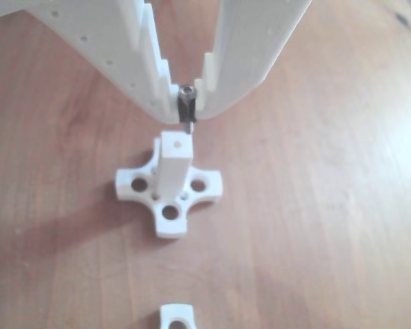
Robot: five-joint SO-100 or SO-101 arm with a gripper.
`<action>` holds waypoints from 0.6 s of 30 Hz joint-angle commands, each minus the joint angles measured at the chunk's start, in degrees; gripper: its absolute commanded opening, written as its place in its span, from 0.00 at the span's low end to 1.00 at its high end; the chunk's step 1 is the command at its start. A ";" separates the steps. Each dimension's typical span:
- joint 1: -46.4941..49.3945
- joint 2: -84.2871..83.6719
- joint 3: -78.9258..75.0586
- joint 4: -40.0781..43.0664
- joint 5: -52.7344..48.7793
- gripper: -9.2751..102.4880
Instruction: Grab the screw and set it in the hole.
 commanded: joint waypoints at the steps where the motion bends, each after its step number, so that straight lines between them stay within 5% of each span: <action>1: -0.35 1.32 -0.35 -0.53 0.35 0.04; 18: -0.26 -0.79 0.00 -1.93 0.09 0.04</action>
